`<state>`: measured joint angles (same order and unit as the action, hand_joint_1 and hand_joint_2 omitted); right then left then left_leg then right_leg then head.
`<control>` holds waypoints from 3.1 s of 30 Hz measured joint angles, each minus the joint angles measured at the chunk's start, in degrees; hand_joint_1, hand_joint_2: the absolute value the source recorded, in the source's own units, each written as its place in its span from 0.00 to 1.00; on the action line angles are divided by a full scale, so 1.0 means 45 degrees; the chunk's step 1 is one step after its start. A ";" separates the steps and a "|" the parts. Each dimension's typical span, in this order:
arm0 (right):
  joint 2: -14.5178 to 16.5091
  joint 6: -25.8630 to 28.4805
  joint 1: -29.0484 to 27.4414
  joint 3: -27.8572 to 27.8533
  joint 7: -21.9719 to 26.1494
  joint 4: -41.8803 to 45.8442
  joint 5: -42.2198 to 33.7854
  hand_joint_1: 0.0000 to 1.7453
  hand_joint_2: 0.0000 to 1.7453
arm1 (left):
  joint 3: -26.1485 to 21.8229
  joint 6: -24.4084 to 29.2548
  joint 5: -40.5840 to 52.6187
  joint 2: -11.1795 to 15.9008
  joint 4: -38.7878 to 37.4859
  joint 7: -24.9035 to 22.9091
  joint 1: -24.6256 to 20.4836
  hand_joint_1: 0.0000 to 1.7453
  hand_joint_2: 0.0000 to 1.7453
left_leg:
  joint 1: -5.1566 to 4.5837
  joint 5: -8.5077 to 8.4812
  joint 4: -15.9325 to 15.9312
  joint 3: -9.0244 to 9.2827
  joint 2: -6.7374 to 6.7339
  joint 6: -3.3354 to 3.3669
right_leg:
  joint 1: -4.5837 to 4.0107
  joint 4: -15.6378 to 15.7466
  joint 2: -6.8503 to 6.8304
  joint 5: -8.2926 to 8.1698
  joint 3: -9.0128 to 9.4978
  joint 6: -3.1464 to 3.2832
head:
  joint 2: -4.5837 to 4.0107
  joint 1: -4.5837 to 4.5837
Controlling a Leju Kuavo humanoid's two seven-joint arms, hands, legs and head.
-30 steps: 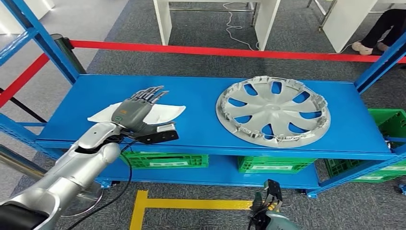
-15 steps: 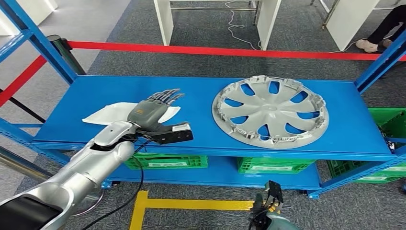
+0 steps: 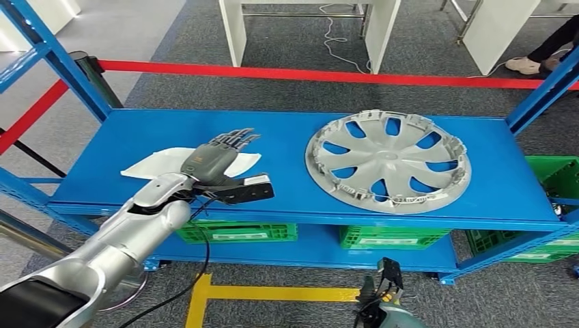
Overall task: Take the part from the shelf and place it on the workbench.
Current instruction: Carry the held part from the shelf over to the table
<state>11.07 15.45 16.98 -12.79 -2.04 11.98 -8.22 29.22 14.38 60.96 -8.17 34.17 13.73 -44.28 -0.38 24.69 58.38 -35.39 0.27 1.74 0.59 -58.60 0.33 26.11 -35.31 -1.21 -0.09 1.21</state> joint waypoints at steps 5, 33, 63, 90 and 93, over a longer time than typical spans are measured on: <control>0.0004 0.0001 -0.0007 -0.0001 0.0023 0.0006 -0.0022 0.00 0.00 | 0.0011 -0.0106 0.0055 -0.0095 -0.0056 -0.0164 0.0026 0.00 1.00 | 0.0097 -0.0086 -0.0146 0.0054 -0.0026 0.0143 | 0.0035 -0.3026 -0.0021 0.1438 -0.1480 -0.0238 | 0.0000 0.0086; -0.0051 0.0000 -0.0011 -0.0080 0.0047 0.0015 -0.0058 0.00 0.00 | 0.0353 -0.0225 0.1219 0.0232 -0.1088 -0.1988 0.0107 0.00 1.00 | 0.0122 -0.0038 -0.0098 0.0039 -0.0013 0.0075 | 0.0040 -0.0965 -0.0027 0.0636 -0.0505 -0.0148 | 0.0000 0.0092; -0.0177 0.0002 -0.0211 -0.0243 0.0010 0.0020 -0.0039 0.00 0.00 | -0.0137 0.0232 0.1390 0.0772 -0.1441 -0.2551 0.0511 0.00 1.00 | 0.0074 0.0017 -0.0152 0.0215 0.0005 0.0049 | 0.0050 -0.0460 -0.0058 0.0284 -0.0235 -0.0134 | 0.0000 0.0108; -0.0283 0.0170 -0.0176 -0.0318 -0.0061 0.0019 0.0141 0.00 0.00 | -0.1327 0.0542 0.2011 0.1957 -0.2234 -0.3200 0.0568 1.00 1.00 | -0.0006 0.0030 0.0036 0.0062 0.0003 -0.0119 | 0.0020 0.0025 0.0000 0.0049 0.0187 0.0152 | 0.0000 0.0120; -0.0278 0.0170 -0.0162 -0.0321 -0.0059 0.0024 0.0143 0.00 0.00 | -0.1347 0.0572 0.2015 0.1973 -0.2253 -0.3179 0.0522 1.00 1.00 | 0.0084 -0.0077 -0.0192 0.0137 0.0004 -0.0017 | 0.0023 -0.0189 -0.0031 0.0269 0.0020 -0.0043 | 0.0000 0.0144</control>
<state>9.81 16.22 16.25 -14.23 -2.31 12.09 -7.57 23.16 16.95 70.02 0.70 24.04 -0.58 -41.94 0.00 24.34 57.52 -34.78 0.29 1.66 0.69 -59.45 0.19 27.32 -35.22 -1.40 -0.09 1.86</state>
